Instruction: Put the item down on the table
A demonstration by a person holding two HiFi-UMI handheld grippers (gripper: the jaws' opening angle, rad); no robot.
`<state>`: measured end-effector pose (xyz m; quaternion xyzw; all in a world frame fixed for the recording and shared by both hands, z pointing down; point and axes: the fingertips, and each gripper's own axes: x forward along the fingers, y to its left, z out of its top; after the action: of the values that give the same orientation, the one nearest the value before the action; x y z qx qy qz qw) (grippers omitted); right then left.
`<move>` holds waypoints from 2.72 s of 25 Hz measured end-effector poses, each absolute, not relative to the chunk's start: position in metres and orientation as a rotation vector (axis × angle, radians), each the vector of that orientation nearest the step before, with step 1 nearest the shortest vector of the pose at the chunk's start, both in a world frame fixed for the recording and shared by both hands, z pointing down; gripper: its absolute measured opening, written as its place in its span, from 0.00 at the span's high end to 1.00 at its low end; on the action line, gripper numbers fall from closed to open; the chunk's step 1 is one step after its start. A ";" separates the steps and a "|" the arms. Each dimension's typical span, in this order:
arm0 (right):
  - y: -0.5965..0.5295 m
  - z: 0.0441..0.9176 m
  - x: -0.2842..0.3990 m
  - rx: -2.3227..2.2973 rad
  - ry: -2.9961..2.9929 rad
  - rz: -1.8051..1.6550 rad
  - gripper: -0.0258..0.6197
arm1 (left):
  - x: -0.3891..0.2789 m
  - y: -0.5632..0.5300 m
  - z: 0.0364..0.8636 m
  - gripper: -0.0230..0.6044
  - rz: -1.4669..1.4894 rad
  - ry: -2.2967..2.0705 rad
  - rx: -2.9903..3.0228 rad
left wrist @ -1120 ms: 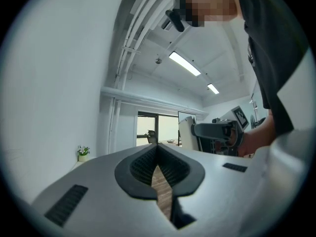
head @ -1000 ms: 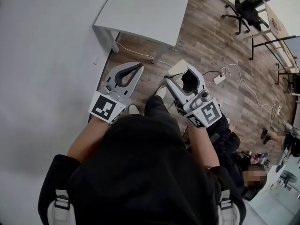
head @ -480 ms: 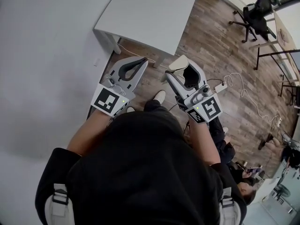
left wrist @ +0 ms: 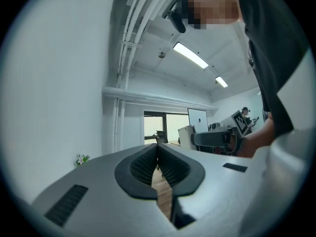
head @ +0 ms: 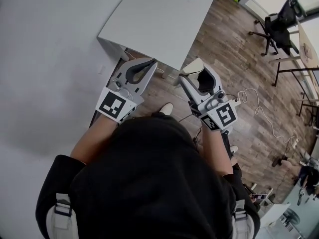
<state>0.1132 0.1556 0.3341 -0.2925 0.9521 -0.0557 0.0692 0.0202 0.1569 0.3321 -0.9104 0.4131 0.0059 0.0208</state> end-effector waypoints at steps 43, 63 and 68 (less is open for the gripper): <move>-0.136 0.351 0.090 -1.065 2.979 -0.253 0.52 | 0.011 -0.136 0.331 0.97 -0.005 1.094 -2.952; -0.234 0.439 0.053 -1.177 3.249 -0.370 0.53 | -0.008 -0.231 0.375 0.97 0.024 1.003 -3.078; -0.257 0.470 0.055 -1.064 3.382 -0.422 0.53 | 0.004 -0.251 0.386 0.97 -0.012 1.082 -3.054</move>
<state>0.0552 -0.2573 0.4702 -0.2913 0.9255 -0.1156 -0.2127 0.0042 -0.2512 0.3859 -0.9415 0.3335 -0.0037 -0.0492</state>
